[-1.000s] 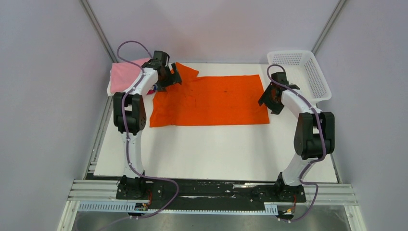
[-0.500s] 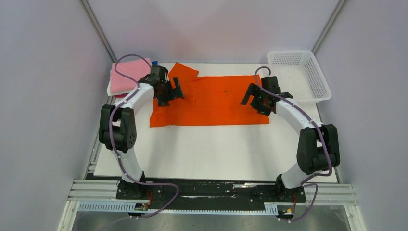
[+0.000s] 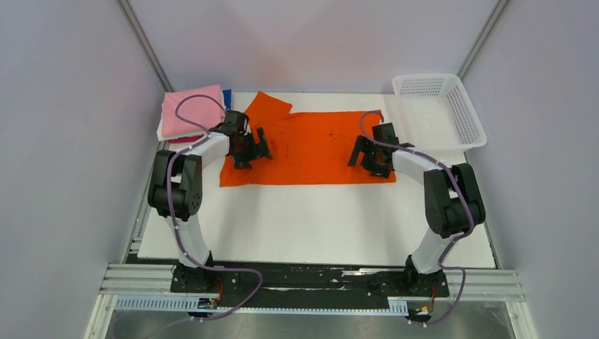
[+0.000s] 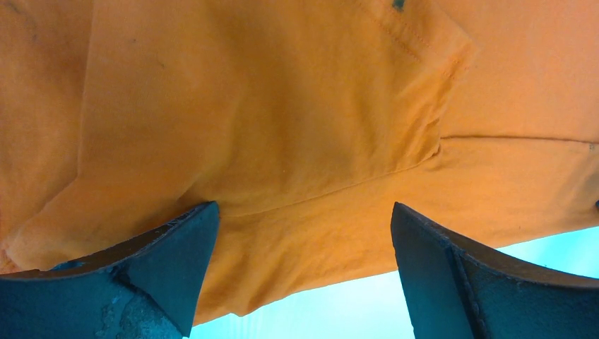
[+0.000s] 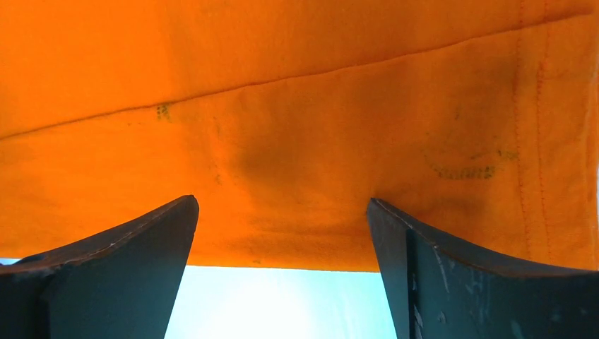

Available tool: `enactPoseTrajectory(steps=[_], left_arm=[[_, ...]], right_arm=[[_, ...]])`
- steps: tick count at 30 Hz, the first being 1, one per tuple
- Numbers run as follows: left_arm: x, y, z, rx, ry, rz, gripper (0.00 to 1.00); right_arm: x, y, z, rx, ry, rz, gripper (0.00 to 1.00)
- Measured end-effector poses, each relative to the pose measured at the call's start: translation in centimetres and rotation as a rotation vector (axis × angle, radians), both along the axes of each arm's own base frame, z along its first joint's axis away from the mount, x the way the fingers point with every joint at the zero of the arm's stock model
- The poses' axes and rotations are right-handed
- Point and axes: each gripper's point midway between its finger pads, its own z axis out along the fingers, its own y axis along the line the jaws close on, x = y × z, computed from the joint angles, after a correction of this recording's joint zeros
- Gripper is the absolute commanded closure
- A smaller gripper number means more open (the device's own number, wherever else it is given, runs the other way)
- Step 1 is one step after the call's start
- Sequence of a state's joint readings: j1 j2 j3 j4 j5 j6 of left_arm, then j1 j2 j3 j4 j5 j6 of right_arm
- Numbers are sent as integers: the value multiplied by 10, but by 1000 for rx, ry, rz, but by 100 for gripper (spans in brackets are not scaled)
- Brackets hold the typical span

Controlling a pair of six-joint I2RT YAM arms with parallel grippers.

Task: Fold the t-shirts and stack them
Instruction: Fold the flattened tshirt in 1/3 of the way

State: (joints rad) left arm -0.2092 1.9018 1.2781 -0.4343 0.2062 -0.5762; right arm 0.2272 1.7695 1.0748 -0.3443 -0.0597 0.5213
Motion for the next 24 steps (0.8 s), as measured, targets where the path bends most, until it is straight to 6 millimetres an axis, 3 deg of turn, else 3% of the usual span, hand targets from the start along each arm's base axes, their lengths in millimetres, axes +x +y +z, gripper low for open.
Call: enactPoseTrajectory(steps=[5,15,24], left_arm=[[-20,1,0,-7,-22,-8,0],[-128,-4,-5,14,42,-77,0],[-182,-3,-6,10,78,-76,0]], right_arm=[[-25,-7,-1,-2,-15,-17,0],[-130,-13,-3,96,129,-79,0],[-218,-1,-7,106,340,-108,0]])
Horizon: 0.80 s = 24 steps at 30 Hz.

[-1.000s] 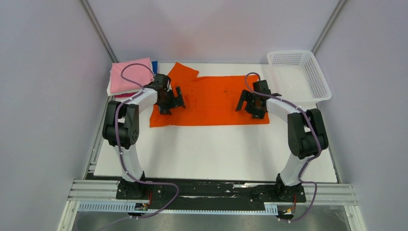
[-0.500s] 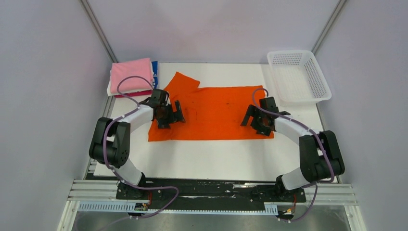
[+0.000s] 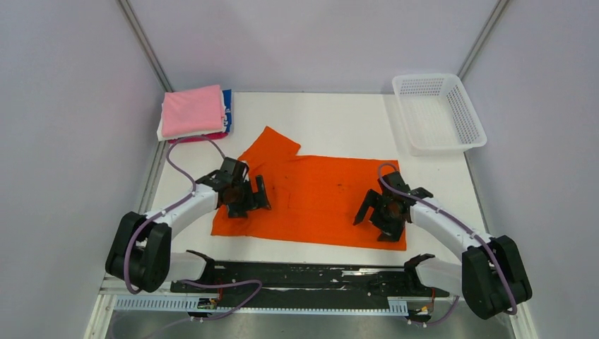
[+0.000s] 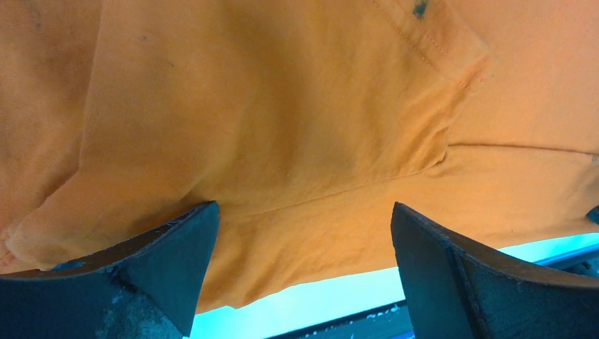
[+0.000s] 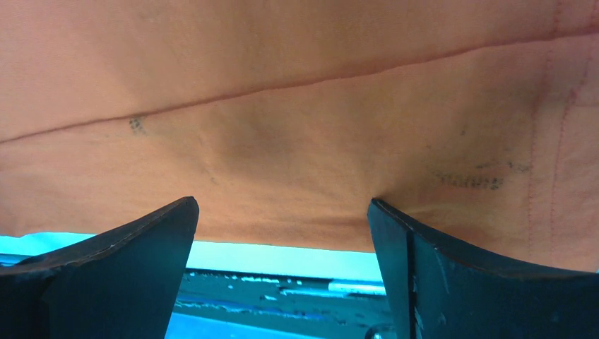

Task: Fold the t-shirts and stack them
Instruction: Fold the flattened tshirt in 1/3 of the way

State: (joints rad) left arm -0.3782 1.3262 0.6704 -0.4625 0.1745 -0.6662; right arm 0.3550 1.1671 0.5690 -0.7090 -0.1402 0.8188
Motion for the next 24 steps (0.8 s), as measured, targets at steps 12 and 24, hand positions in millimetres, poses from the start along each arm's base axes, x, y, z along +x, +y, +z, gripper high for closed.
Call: enactPoseTrajectory(steps=[12,24], left_arm=[[-47,11,0,-20,72,48,0],[0,6,57,2,-70,48,0]], right_arm=[[-23,-9,0,-32,47,-76,0],[29,-20,53,-81,-241,-121,0]])
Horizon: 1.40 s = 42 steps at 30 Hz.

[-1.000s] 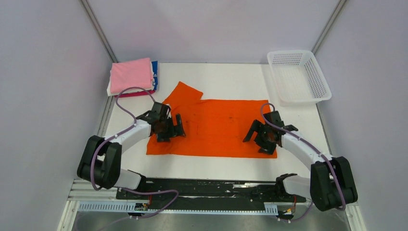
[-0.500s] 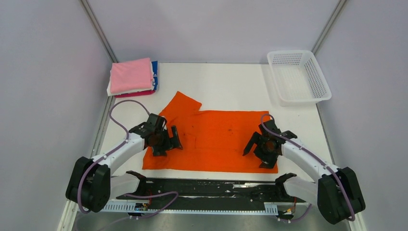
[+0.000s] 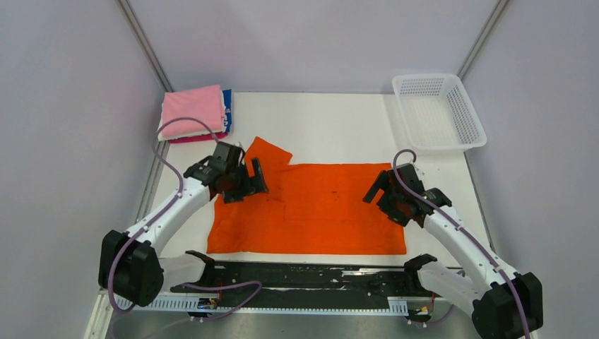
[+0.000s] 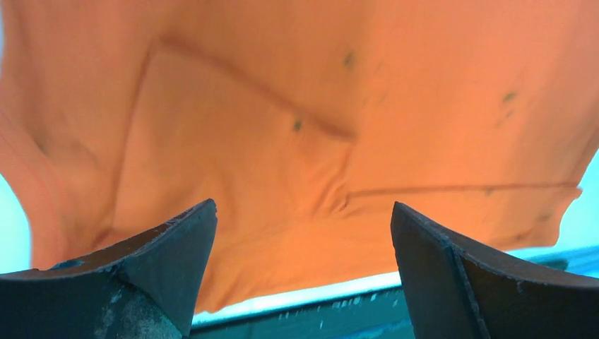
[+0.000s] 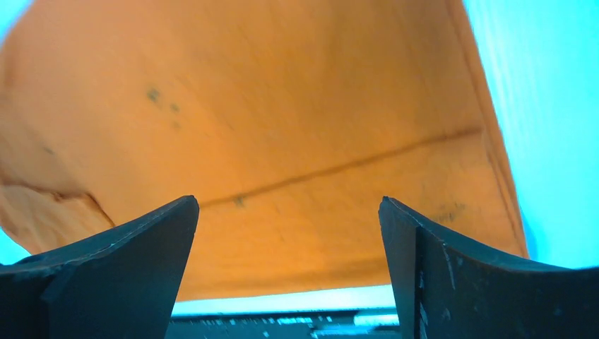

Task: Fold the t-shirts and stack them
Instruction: Fold the flattened tshirt in 1/3 of the way, then grab the side of the flattened tshirt furthest away from the robot with both arms

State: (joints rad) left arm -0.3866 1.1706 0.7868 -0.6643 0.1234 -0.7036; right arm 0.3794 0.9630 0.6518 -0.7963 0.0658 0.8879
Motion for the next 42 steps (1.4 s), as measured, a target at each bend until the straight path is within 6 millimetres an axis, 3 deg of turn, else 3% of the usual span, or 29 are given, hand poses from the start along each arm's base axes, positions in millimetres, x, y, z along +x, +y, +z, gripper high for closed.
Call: enactPoseTrajectory(steps=[5,8,12,17,22,26,36,42], left_arm=[[78,-5,58,86,-166,18,0],[125,-7,71,158,-205,22,0],[184,-6,52,236,-184,17,0],[251,4,9,273,-133,12,1],[303,11,-30,296,-111,1,14],[312,10,-48,312,-88,-21,18],[297,9,-64,360,-41,-49,31],[292,12,-66,406,-45,-42,51]], right_arm=[[39,-4,35,-46,-168,-15,0],[51,-5,39,-73,-201,0,0],[55,-10,33,-115,-194,8,0],[59,-17,28,-151,-186,8,0],[61,-22,21,-172,-165,11,0],[62,-23,21,-176,-168,11,0],[63,-27,15,-191,-144,8,0],[62,-28,12,-195,-133,9,0]])
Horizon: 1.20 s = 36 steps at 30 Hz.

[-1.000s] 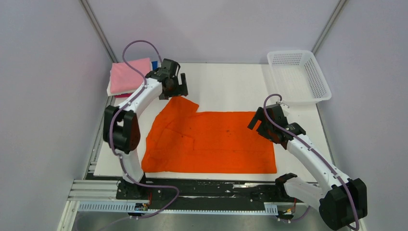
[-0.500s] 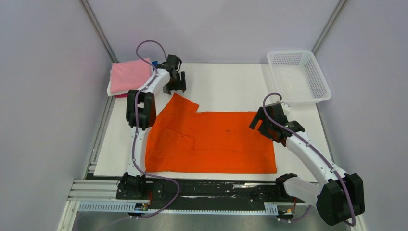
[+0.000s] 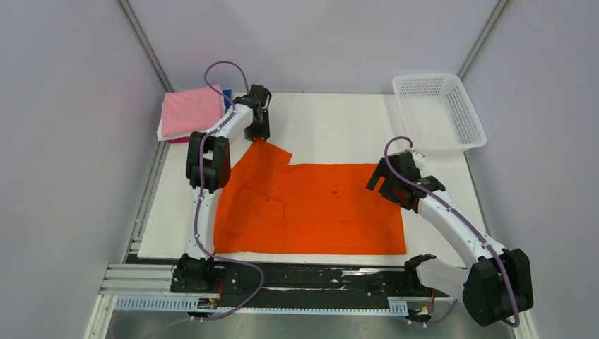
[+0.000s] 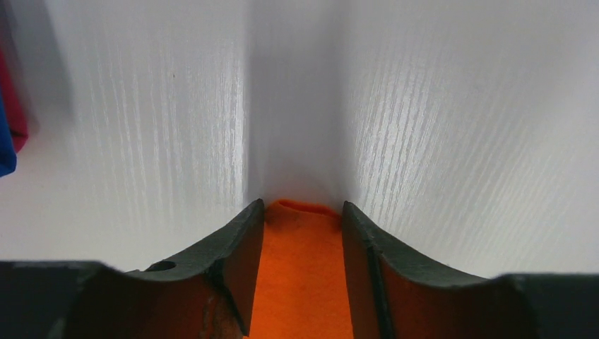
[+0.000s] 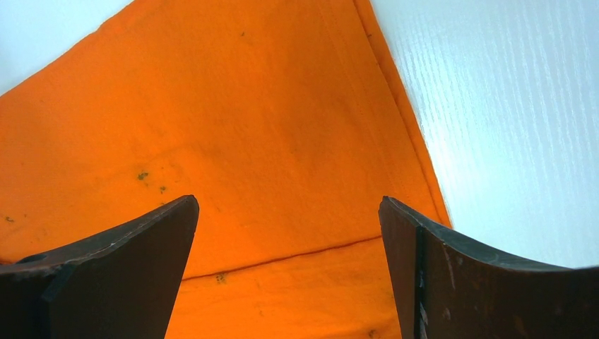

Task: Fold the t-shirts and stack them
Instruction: Grab the side of the flattened tshirt furthest away from the robot with both arms

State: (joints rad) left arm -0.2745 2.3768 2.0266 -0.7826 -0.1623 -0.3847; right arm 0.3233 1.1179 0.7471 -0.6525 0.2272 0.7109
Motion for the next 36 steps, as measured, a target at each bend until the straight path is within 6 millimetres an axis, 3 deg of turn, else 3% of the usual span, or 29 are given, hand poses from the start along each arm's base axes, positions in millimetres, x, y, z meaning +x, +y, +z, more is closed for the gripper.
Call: enactPoseTrajectory(steps=[5,11,16,23,30,36], left_arm=[[0,-2,0,5,-8,4,69],[-1,-1,1,12,-9,0,99],[-6,-1,1,6,-3,-3,100],[-33,-2,7,-2,26,-21,100],[-57,-11,57,-48,-64,-51,100],[-72,-13,91,-82,-140,-58,100]], right_arm=[[0,-2,0,-1,0,-6,0],[2,-9,0,-21,-7,-31,0],[17,-16,7,-69,-15,-52,1],[83,-11,16,-155,17,-80,6],[146,-7,-6,-253,112,-112,16],[165,-11,-39,-323,222,-123,21]])
